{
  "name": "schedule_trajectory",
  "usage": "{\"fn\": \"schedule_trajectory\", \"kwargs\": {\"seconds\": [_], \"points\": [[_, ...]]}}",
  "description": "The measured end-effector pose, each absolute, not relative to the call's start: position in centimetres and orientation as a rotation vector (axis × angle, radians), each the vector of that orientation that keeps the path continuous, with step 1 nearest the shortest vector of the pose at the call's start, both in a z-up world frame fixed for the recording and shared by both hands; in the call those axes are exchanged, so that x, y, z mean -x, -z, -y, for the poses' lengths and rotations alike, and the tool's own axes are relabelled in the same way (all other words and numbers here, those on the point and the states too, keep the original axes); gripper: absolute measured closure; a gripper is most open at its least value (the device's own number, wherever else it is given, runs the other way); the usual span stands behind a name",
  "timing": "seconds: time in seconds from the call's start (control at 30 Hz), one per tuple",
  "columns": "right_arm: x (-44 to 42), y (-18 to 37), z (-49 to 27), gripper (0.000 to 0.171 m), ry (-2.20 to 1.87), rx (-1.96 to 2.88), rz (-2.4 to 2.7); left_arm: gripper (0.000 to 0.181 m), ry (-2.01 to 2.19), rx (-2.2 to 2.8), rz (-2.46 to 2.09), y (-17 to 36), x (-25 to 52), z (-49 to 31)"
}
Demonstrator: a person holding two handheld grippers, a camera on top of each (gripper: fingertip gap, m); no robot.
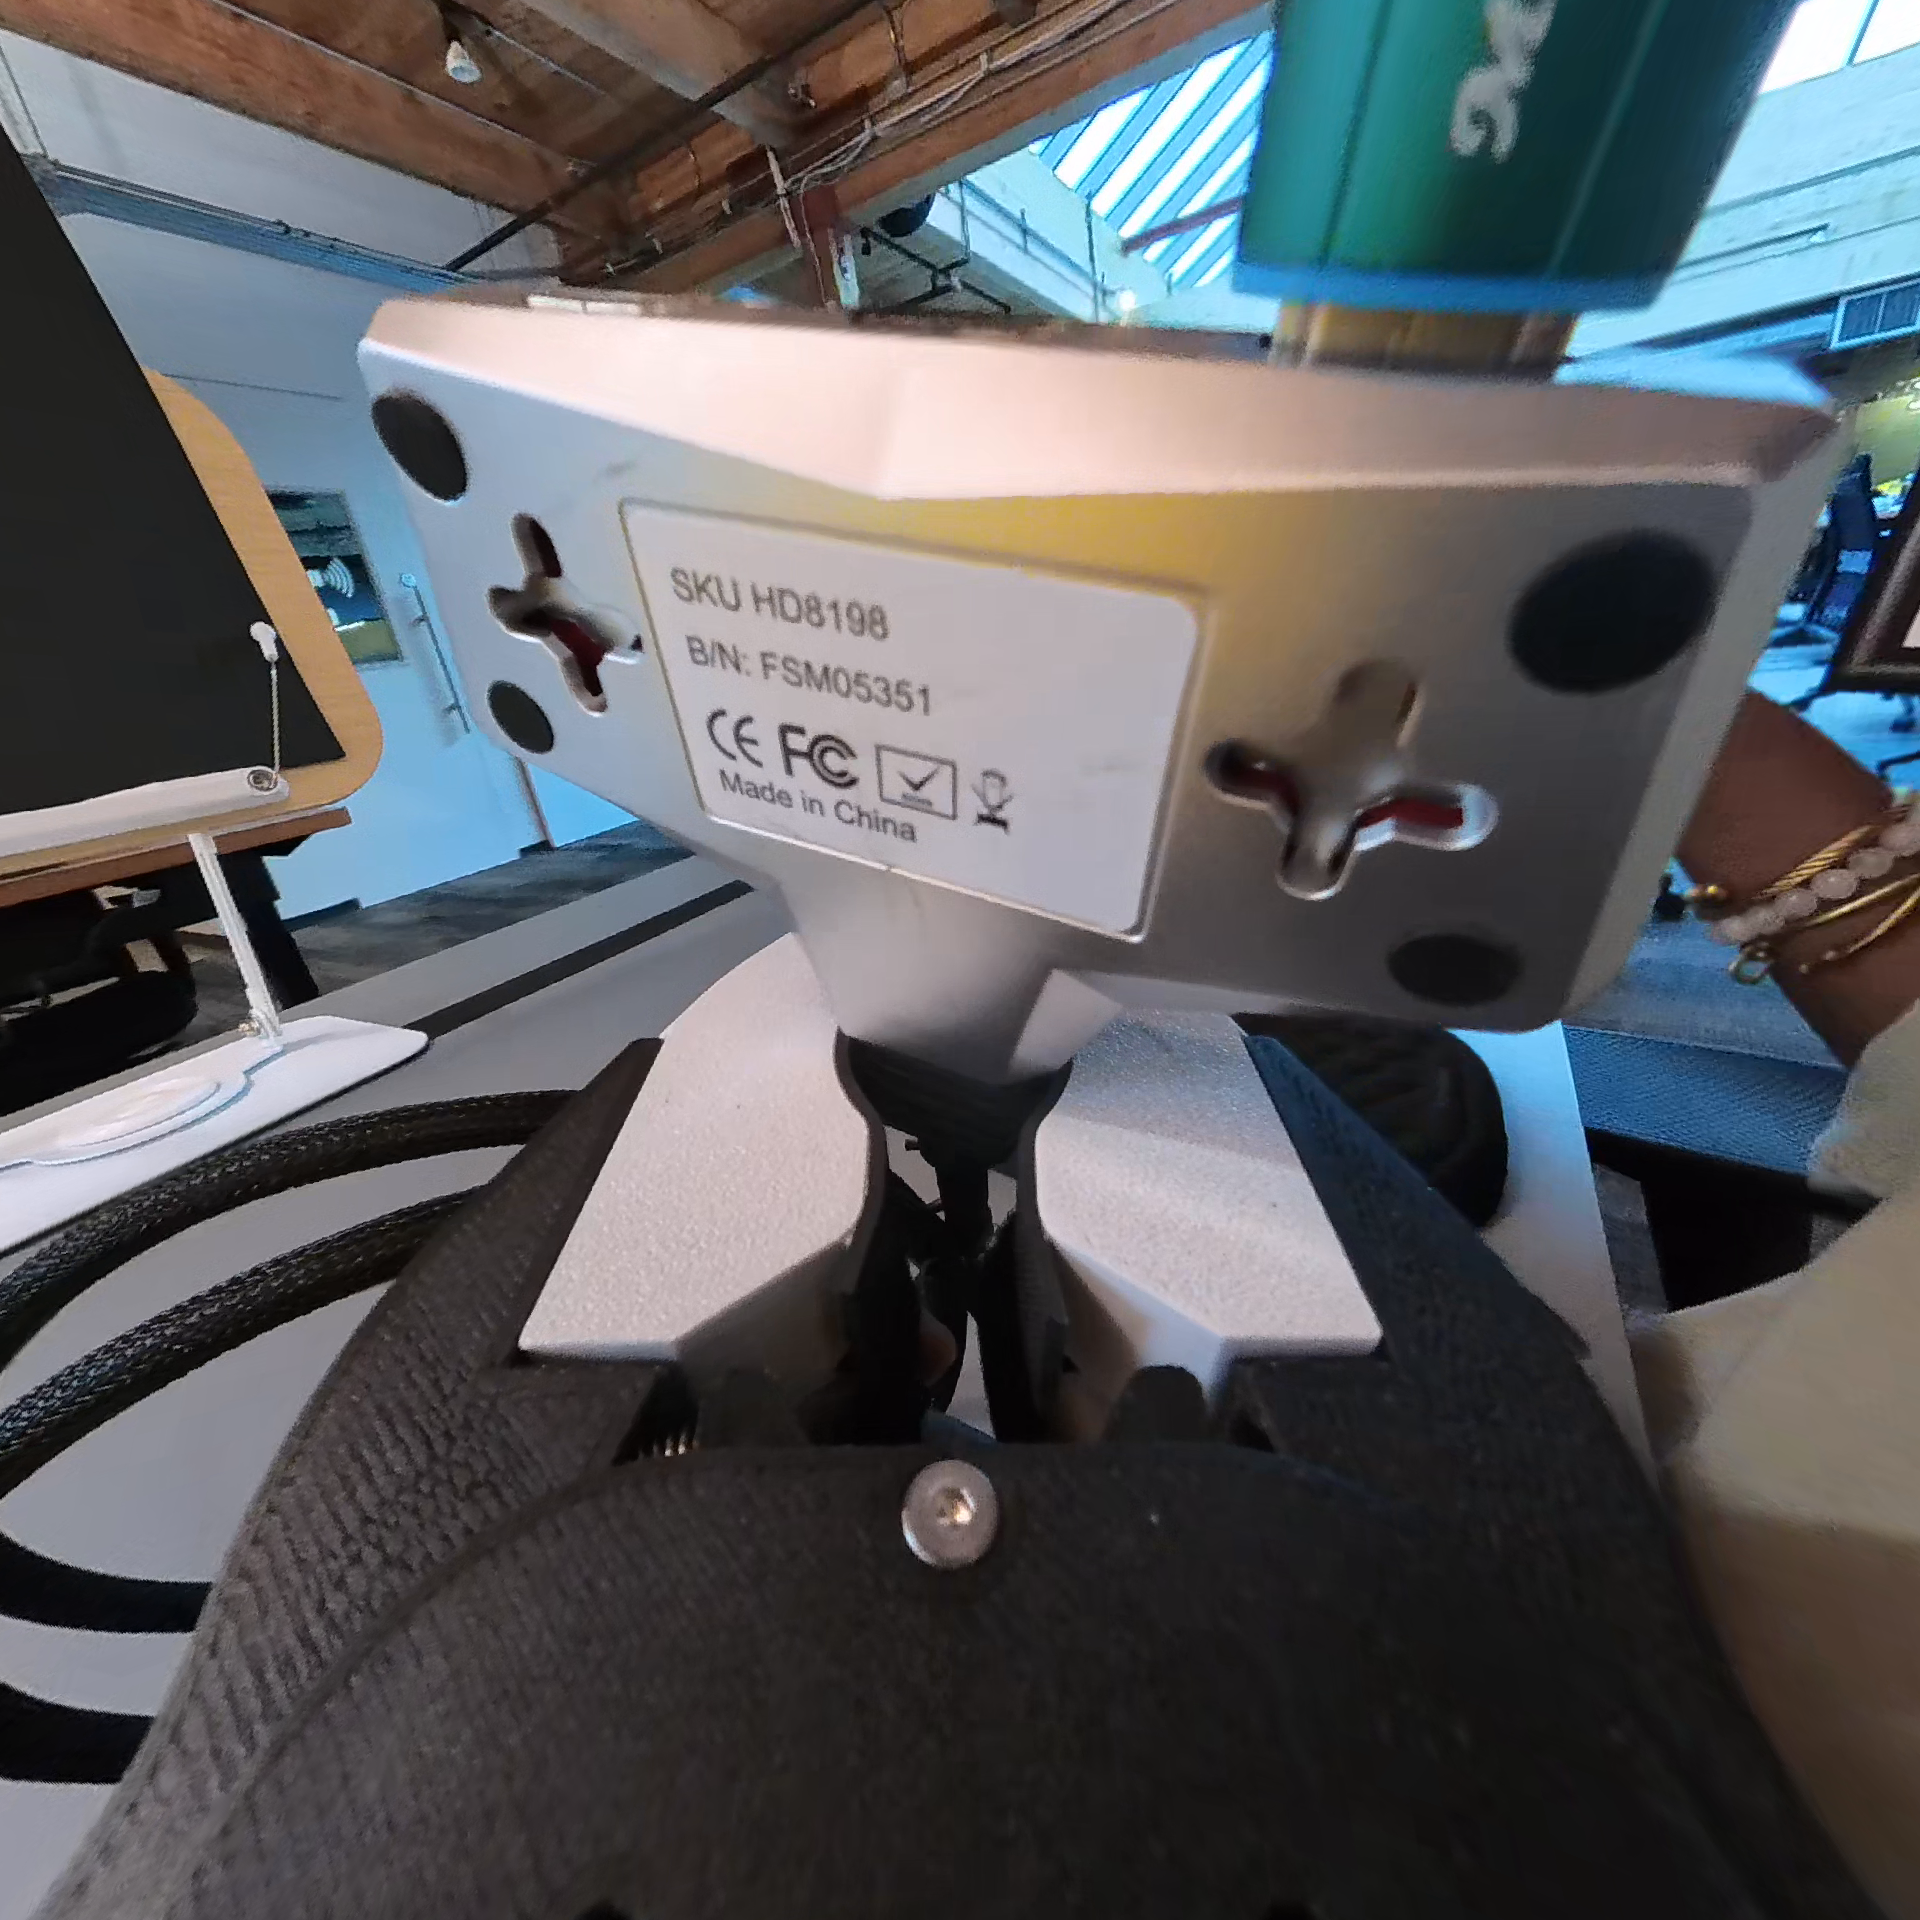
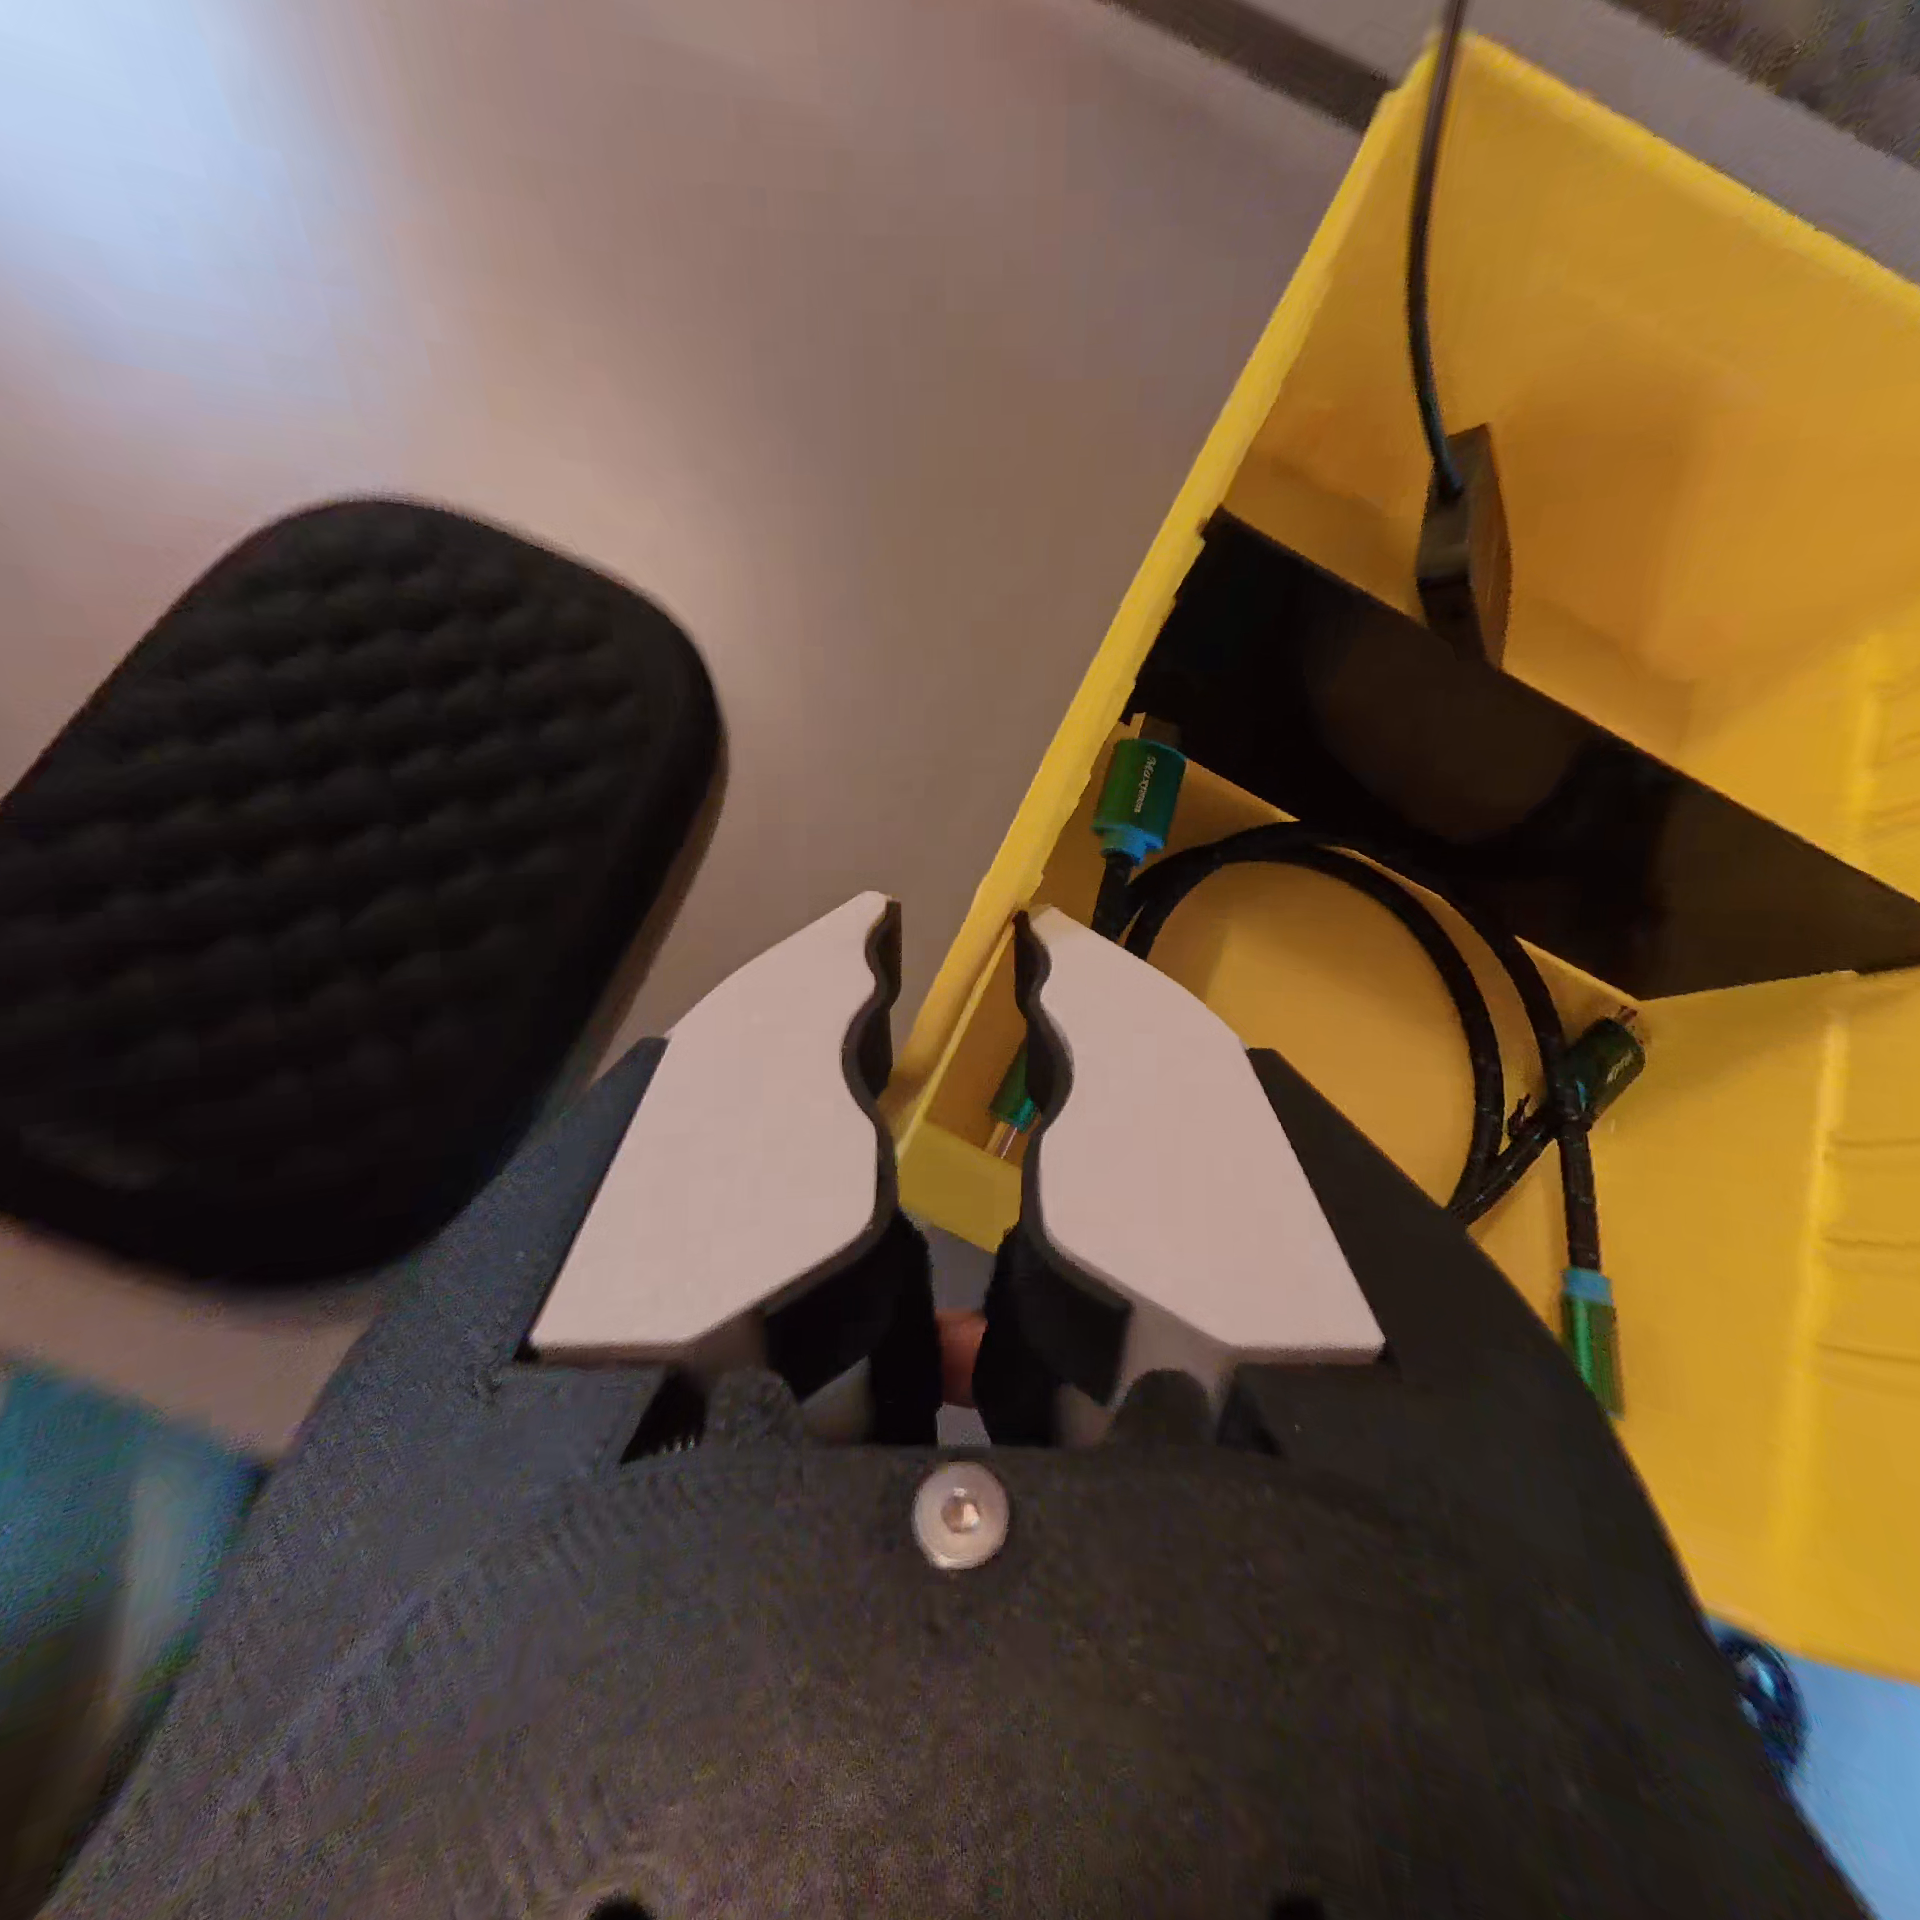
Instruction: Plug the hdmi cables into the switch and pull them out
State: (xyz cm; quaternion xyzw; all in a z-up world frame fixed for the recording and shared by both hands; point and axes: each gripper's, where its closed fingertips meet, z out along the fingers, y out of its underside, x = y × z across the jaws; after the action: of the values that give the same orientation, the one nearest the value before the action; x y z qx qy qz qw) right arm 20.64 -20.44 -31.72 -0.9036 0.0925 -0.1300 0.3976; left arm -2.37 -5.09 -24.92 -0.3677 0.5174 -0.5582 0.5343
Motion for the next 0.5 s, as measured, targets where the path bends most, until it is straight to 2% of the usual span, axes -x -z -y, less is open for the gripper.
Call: {"fn": "schedule_trajectory", "kwargs": {"seconds": [0.13,0.27,0.37,0.43,0.5], "points": [[-21.6,31.5,18.8,0.146,0.441,2.167,-0.218,0.162,1.28,0.915,-1.249,25.4,2.0,4.8],[-19.3,25.0,17.2,0.144,0.524,1.839,-0.087,0.162,1.252,0.924,-1.264,25.6,1.8,4.9],[-9.4,20.9,14.8,0.141,0.261,1.57,0.379,0.162,1.175,0.946,-1.305,26.1,1.4,5.1],[-1.4,20.1,14.7,0.128,0.027,1.406,0.703,0.162,1.078,0.968,-1.353,26.5,1.1,5.3],[4.2,19.6,14.6,0.122,-0.105,1.267,0.857,0.162,0.948,0.965,-1.406,26.9,0.8,5.4]]}}
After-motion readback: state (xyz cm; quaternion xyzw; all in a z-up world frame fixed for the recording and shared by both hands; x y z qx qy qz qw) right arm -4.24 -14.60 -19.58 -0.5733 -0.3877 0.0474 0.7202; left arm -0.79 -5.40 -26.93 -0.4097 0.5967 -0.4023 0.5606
